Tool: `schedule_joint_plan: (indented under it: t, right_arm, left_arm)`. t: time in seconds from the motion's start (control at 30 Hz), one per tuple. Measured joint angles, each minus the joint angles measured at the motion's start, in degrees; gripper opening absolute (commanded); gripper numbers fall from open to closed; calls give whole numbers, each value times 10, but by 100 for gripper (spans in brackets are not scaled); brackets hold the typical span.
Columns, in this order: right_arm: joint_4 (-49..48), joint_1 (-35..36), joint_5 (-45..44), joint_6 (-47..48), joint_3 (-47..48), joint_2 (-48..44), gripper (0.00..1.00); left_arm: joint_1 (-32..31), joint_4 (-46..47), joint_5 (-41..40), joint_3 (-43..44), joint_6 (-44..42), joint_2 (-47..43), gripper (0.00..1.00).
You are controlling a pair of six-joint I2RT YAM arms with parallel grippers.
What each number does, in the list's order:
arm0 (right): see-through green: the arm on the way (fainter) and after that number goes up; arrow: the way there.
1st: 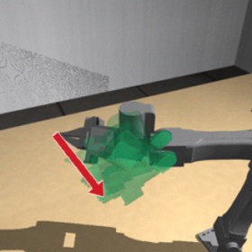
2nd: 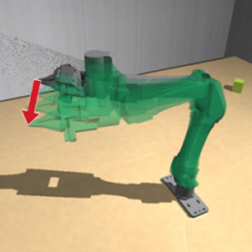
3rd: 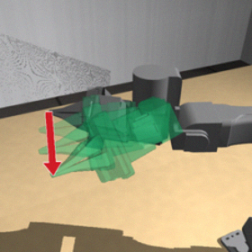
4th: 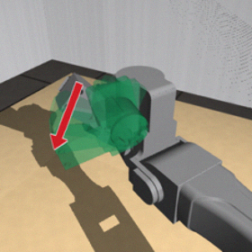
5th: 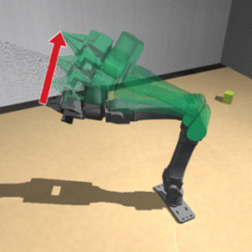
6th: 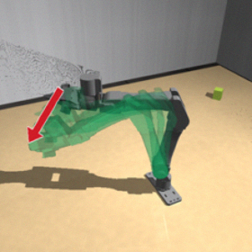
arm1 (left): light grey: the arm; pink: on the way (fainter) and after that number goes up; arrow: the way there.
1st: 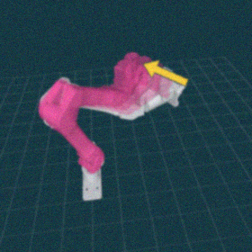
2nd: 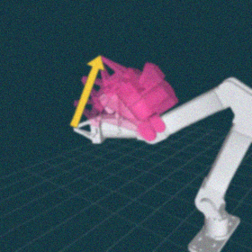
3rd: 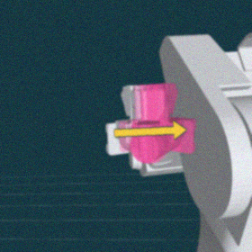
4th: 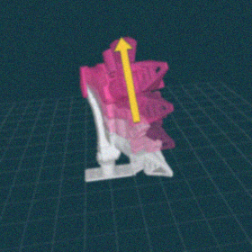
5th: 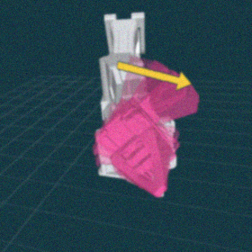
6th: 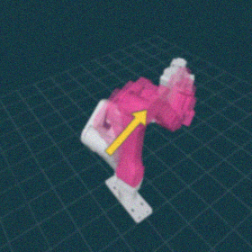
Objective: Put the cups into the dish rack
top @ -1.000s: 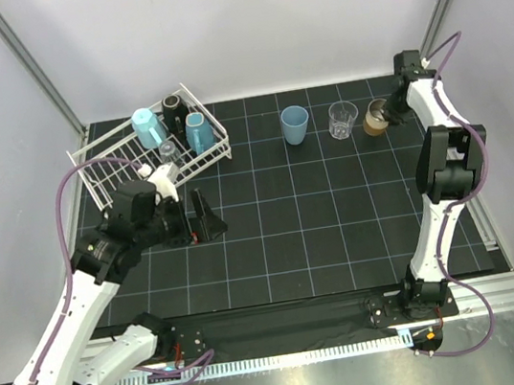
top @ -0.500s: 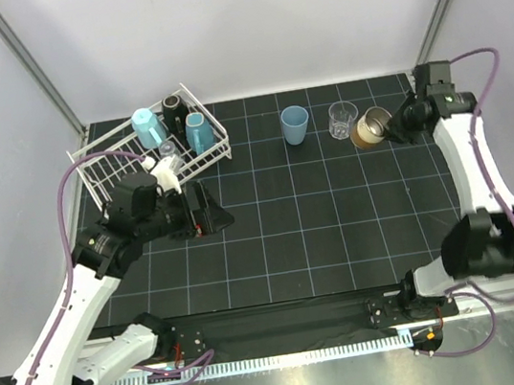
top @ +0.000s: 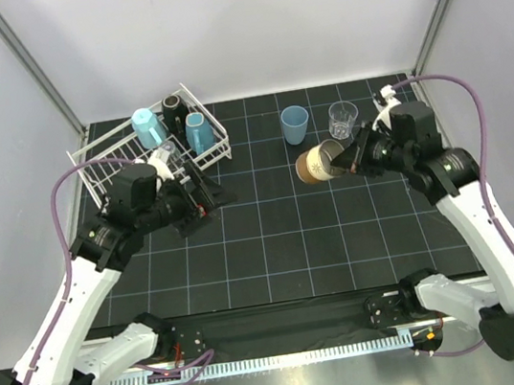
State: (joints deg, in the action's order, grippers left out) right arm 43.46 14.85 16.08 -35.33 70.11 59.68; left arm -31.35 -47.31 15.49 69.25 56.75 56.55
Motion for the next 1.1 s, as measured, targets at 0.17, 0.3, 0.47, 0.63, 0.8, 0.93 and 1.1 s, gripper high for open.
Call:
schedule_joint_plan:
  t: [0.17,0.3,0.47,0.63,0.8,0.93,1.1]
  right_arm:
    - [-15,9,11,19,-34,-74,4]
    - [-51,12,34,40,-64,-114,4]
    - [-105,19,57,61,-88,-140,4]
    - [-183,21,86,66,-108,-157,4]
    - [-284,23,110,63,-168,-177,4]
    - [-325,35,118,63,-174,-163,4]
    - [-351,55,113,66,-174,-147,4]
  left_arm:
    - [2,27,2,-5,116,-14,100]
    - [2,64,21,-10,194,5,99]
    - [-3,139,20,-42,299,17,100]
    - [-19,203,25,-63,404,30,100]
    - [-45,253,46,-57,469,81,100]
    - [-72,289,45,-61,521,94,100]
    - [-83,343,40,-67,556,93,100]
